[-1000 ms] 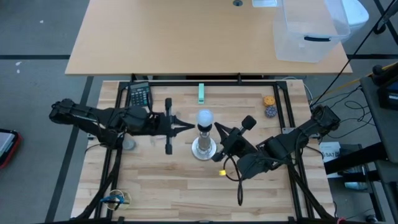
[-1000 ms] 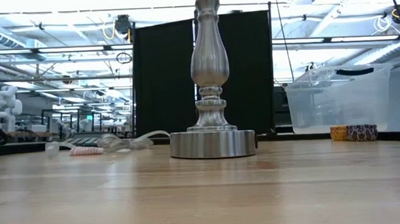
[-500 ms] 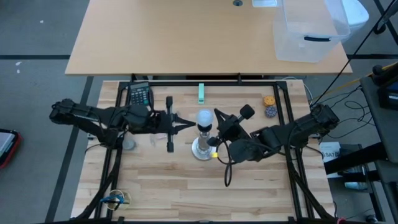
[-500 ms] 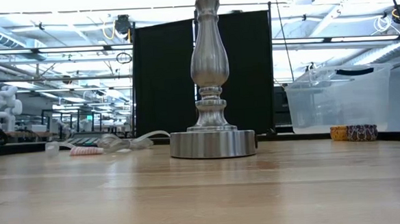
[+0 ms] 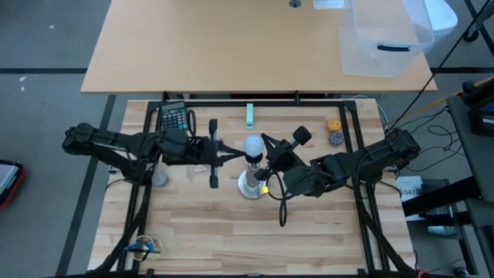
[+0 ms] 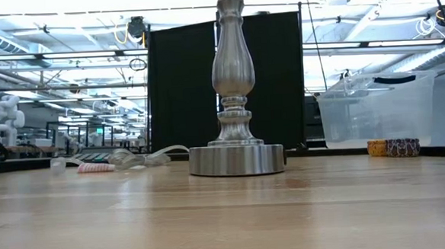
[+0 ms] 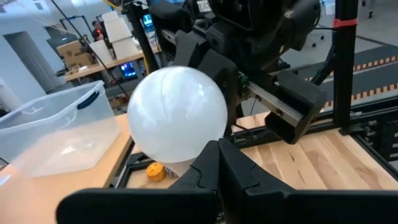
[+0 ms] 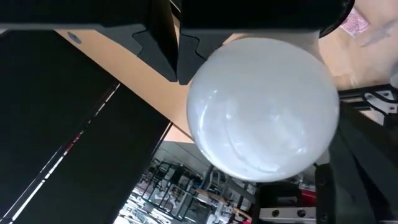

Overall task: Screw lightbulb
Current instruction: Insert the white lightbulb into the desk lamp

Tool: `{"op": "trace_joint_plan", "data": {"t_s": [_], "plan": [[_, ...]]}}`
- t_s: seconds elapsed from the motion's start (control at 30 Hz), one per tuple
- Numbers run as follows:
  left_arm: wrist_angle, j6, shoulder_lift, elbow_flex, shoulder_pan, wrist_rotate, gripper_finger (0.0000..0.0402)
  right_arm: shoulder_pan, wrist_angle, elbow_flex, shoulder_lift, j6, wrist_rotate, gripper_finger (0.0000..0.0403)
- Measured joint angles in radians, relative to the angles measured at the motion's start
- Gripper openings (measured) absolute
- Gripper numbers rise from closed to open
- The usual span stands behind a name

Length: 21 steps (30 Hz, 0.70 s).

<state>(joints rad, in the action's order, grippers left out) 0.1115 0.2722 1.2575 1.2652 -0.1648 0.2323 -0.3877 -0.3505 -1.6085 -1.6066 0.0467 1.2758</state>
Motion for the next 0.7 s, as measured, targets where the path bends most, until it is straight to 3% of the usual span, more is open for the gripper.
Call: {"op": "trace_joint_plan", "data": {"t_s": [0.7], "plan": [[0.012, -0.002, 0.0, 0.0, 0.056, 0.005, 0.0001, -0.052, -0.061, 0.0, 0.003, -0.083, -0.003, 0.0]]}}
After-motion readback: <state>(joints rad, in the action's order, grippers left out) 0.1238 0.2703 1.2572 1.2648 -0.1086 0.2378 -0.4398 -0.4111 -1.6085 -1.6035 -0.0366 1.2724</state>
